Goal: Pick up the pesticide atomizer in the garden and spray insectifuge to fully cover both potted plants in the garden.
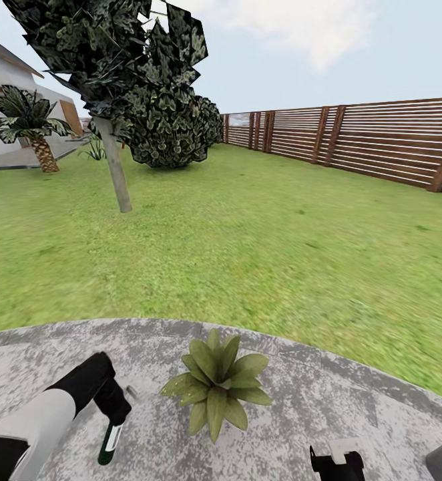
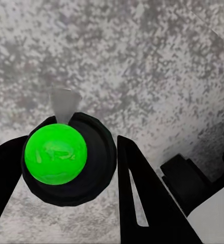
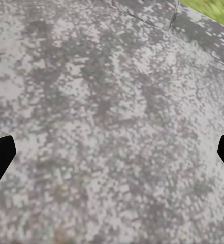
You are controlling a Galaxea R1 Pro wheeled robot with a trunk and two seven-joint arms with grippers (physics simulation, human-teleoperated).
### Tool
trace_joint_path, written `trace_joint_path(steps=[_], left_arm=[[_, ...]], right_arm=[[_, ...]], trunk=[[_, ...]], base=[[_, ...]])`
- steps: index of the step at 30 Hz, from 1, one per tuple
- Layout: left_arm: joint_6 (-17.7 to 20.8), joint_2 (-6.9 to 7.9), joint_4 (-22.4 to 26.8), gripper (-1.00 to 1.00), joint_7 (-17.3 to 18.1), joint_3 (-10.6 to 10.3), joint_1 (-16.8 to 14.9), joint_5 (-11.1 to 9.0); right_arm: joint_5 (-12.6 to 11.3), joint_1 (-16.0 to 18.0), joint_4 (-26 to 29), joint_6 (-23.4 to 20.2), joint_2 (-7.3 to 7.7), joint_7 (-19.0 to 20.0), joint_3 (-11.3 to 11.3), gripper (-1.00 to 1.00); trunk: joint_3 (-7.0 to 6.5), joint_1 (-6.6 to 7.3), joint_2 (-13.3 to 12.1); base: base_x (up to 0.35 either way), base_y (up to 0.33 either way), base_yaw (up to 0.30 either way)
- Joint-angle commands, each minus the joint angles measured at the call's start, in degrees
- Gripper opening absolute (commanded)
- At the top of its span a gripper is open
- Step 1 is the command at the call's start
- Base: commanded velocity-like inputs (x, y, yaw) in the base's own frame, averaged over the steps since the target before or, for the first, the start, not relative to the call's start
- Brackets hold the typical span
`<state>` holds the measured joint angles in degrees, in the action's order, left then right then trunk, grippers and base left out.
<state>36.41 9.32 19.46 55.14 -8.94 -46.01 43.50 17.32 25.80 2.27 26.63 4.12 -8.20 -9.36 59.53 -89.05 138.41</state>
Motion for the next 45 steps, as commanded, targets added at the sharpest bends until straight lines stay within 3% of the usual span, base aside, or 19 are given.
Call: trace_joint_path(steps=[1, 5, 8, 11, 13, 19, 25, 27, 29, 31, 33, 34, 36, 39, 43, 45], left_arm=[[0.24, -0.05, 0.23, -1.0, 0.47, -0.06, -0.1, 0.37], [1.11, -0.65, 6.26, -1.0, 1.48, -0.13, -0.78, 0.41], [1.15, -0.66, 7.95, -1.0, 3.07, -0.26, -0.59, 0.73], [0.96, -0.7, 7.88, -1.0, 3.43, -0.38, 0.04, 0.69], [0.58, -1.6, 7.39, -1.0, 3.35, -0.71, 0.45, 0.74], [0.08, -1.82, 7.5, -1.0, 3.21, -0.76, 4.27, 0.73], [0.31, -1.41, 8.3, -1.0, 3.89, -0.93, 3.55, 0.7], [0.32, -1.51, 8.52, -1.0, 6.01, -0.96, 2.69, 0.83], [0.47, -1.84, 9.53, -1.0, 10.69, -1.09, 0.2, 2.47], [0.7, -2.03, 9.99, -1.0, 12.97, -1.08, -0.9, 5.61], [0.93, -2.67, 11.13, -1.0, 15.97, -1.02, -1.4, 11.29], [1.0, -2.9, 12.81, -1.0, 18.52, -1.01, -1.57, 13.22], [1.09, -3.06, 16.06, -1.0, 22.26, -1.0, -1.73, 14.3], [1.84, -3.7, 20.23, -1.0, 24.81, -1.01, -1.89, 15.26], [3.2, -4.37, 22.03, -1.0, 27.88, -0.96, -2.22, 18.18], [3.34, -4.27, 22.15, -1.0, 29.32, -0.88, -2.19, 18.5]], right_arm=[[0.61, 0.04, -0.07, 0.18, 0.0, -0.24, -0.39, 1.0], [0.61, 0.04, -0.07, 0.18, 0.01, -0.29, -0.39, 1.0], [0.61, 0.04, -0.07, 0.18, 0.01, -0.27, -0.39, 1.0], [0.61, 0.04, -0.07, 0.18, 0.08, -0.28, -0.39, 1.0], [0.61, 0.04, -0.07, 0.18, 0.16, -0.28, -0.39, 1.0], [0.61, 0.04, -0.07, 0.18, 0.1, -0.3, -0.39, 1.0], [0.61, 0.04, -0.07, 0.18, 0.1, -0.33, -0.39, 1.0], [0.61, 0.04, -0.1, 0.18, 0.1, -0.33, -0.39, 1.0], [0.61, 0.04, -0.22, 0.18, 0.14, -0.33, -0.39, 1.0], [0.61, 0.04, -0.28, 0.18, 0.13, -0.33, -0.39, 1.0], [0.61, 0.04, -0.27, 0.18, 0.13, -0.31, -0.39, 1.0], [0.61, 0.04, -0.27, 0.18, 0.16, -0.32, -0.39, 1.0], [0.61, 0.04, -0.28, 0.18, 0.18, -0.32, -0.39, 1.0], [0.61, 0.04, -0.26, 0.18, 0.18, -0.32, -0.39, 1.0], [0.61, 0.04, -0.25, 0.18, 0.18, -0.33, -0.39, 1.0], [0.61, 0.04, -0.26, 0.18, 0.18, -0.32, -0.39, 1.0]], trunk=[[0.05, 0.01, 0.02], [0.05, 0.01, 0.02], [0.05, 0.01, 0.02], [0.05, 0.01, 0.02], [0.05, 0.01, 0.02], [0.05, 0.01, 0.02], [0.05, 0.01, 0.02], [0.05, 0.01, 0.02], [0.05, 0.01, 0.02], [0.05, 0.01, 0.02], [0.05, 0.01, 0.02], [0.05, 0.01, 0.02], [0.05, 0.01, 0.02], [0.05, 0.01, 0.02], [0.05, 0.01, 0.02], [0.05, 0.01, 0.02]], base=[[0.0, 0.0, 0.0], [0.0, 0.0, 0.0], [0.0, 0.0, 0.0], [0.0, 0.0, 0.0], [0.0, 0.0, 0.0], [0.0, 0.0, 0.0], [0.0, 0.0, 0.0], [0.0, 0.0, 0.0], [0.0, 0.0, 0.0], [0.0, 0.0, 0.0], [0.0, 0.0, 0.0], [0.0, 0.0, 0.0], [0.0, 0.0, 0.0], [0.0, 0.0, 0.0], [0.0, 0.0, 0.0], [0.0, 0.0, 0.0]])
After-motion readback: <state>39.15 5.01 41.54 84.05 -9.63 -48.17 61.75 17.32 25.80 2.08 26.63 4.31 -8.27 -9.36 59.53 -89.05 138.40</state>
